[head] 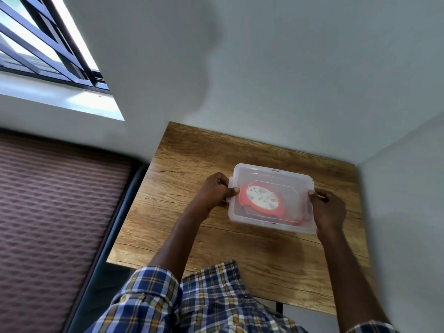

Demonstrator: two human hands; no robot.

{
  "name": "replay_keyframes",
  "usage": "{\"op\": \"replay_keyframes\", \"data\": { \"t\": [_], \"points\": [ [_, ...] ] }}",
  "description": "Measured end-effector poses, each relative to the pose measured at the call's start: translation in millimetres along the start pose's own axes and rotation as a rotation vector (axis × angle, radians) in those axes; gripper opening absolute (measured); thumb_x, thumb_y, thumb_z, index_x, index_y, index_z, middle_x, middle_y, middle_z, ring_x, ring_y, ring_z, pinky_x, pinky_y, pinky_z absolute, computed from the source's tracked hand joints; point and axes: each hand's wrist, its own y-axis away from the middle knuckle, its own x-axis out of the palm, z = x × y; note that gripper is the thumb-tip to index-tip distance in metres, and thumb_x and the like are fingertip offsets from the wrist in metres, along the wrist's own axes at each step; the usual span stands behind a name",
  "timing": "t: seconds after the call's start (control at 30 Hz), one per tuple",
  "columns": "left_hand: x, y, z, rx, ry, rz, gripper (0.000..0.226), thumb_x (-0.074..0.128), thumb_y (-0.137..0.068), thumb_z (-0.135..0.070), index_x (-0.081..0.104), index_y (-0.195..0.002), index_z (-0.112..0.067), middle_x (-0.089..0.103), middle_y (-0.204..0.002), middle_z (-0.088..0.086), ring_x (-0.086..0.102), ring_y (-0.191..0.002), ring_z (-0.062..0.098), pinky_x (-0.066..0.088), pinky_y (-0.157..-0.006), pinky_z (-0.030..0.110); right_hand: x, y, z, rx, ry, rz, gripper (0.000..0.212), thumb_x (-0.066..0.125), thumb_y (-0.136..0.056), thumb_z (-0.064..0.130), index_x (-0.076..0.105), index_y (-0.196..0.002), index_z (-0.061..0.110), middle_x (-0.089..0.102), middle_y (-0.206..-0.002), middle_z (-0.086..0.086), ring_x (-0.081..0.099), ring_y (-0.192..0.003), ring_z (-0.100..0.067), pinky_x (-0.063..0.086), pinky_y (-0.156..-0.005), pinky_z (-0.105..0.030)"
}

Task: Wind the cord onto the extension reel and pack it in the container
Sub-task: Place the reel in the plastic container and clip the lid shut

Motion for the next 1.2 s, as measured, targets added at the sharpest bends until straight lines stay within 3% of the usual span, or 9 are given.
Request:
{"op": "replay_keyframes", "data": {
  "t": [0.13, 0.23, 0.33, 0.6, 0.67, 0.77, 0.87, 1.0, 1.2],
  "points": [
    [2.1, -5.2, -6.0, -0.08, -0.01, 0.007, 0.022, 0.078, -0.092, -0.007, 0.061, -0.105, -0.01, 0.075, -0.104, 0.015, 0.076, -0.092, 0.03, 0.067, -0.072, 0.045, -6.3, -5.8, -7.9, 0.296, -0.247, 0.095, 0.017, 0.073, -0.094, 0.02, 0.077, -0.107, 0.011, 0.076, -0.104, -0.009, 0.07, -0.082, -0.025, 0.058, -0.068, -0.036],
    [7.2, -8.7, -11.8, -0.067, -0.112, -0.021, 0.046, 0.081, -0.09, -0.007, 0.052, -0.125, -0.016, 0.068, -0.112, 0.012, 0.073, -0.092, 0.025, 0.061, -0.06, 0.033, -13.0, -3.5, -16.6, 0.467, -0.376, 0.172, 0.022, 0.077, -0.092, 0.029, 0.075, -0.099, 0.009, 0.078, -0.091, -0.009, 0.075, -0.083, -0.031, 0.064, -0.077, -0.047],
    [10.7, -14.1, -18.0, -0.033, -0.204, -0.005, 0.067, 0.084, -0.087, -0.005, 0.045, -0.138, -0.022, 0.064, -0.117, 0.012, 0.071, -0.094, 0.025, 0.058, -0.056, 0.028, -16.0, -5.8, -21.3, 0.452, -0.384, 0.196, 0.029, 0.08, -0.089, 0.036, 0.076, -0.095, 0.008, 0.079, -0.086, -0.009, 0.076, -0.08, -0.03, 0.065, -0.075, -0.045],
    [12.6, -13.1, -29.6, -0.038, -0.287, -0.012, 0.059, 0.086, -0.086, -0.002, 0.057, -0.137, -0.014, 0.071, -0.106, 0.011, 0.075, -0.088, 0.027, 0.061, -0.052, 0.03, -15.7, -18.5, -17.7, 0.456, -0.324, 0.251, 0.028, 0.076, -0.091, 0.034, 0.077, -0.091, 0.006, 0.079, -0.082, -0.01, 0.076, -0.074, -0.029, 0.065, -0.07, -0.042],
    [14.8, -11.7, -29.6, 0.009, -0.286, -0.05, 0.055, 0.086, -0.087, -0.004, 0.06, -0.134, -0.01, 0.074, -0.108, 0.017, 0.076, -0.091, 0.031, 0.065, -0.062, 0.04, -13.9, -12.8, -20.7, 0.353, -0.257, 0.211, 0.025, 0.071, -0.096, 0.031, 0.076, -0.096, 0.007, 0.079, -0.091, -0.01, 0.076, -0.082, -0.029, 0.064, -0.076, -0.042],
    [18.4, -9.7, -31.3, 0.043, -0.27, -0.104, 0.05, 0.085, -0.088, -0.006, 0.061, -0.132, -0.007, 0.074, -0.112, 0.022, 0.076, -0.095, 0.036, 0.067, -0.077, 0.053, 0.3, -2.5, -20.7, -0.151, 0.21, 0.012, 0.028, 0.061, -0.101, 0.022, 0.065, -0.127, 0.012, 0.069, -0.127, -0.011, 0.066, -0.111, -0.031, 0.057, -0.092, -0.045],
    [18.4, -11.1, -36.4, 0.022, -0.245, -0.106, 0.051, 0.087, -0.088, -0.01, 0.062, -0.131, -0.005, 0.074, -0.111, 0.019, 0.077, -0.092, 0.032, 0.066, -0.069, 0.046, 19.3, 5.7, -9.4, -0.551, 0.451, 0.032, 0.05, 0.053, -0.102, 0.045, 0.047, -0.148, 0.026, 0.047, -0.155, -0.007, 0.043, -0.142, -0.034, 0.042, -0.108, -0.059],
    [19.5, -13.7, -38.5, -0.027, -0.254, -0.115, 0.056, 0.087, -0.088, -0.016, 0.057, -0.134, -0.004, 0.07, -0.116, 0.017, 0.071, -0.095, 0.03, 0.06, -0.071, 0.04, 44.2, 8.5, -0.6, -0.676, 0.652, 0.233, 0.064, 0.026, -0.097, 0.076, 0.026, -0.155, 0.049, 0.022, -0.17, 0.009, 0.015, -0.157, -0.027, 0.016, -0.114, -0.073],
    [15.3, 0.6, -5.0, -0.156, -0.117, -0.096, 0.051, 0.082, -0.087, -0.056, 0.075, -0.102, -0.008, 0.081, -0.1, 0.015, 0.076, -0.089, 0.03, 0.059, -0.075, 0.039, 49.0, 6.5, -4.1, -0.702, 0.693, 0.18, 0.068, 0.023, -0.097, 0.08, 0.024, -0.157, 0.048, 0.023, -0.17, 0.008, 0.018, -0.157, -0.028, 0.016, -0.114, -0.075]
  ]
}}
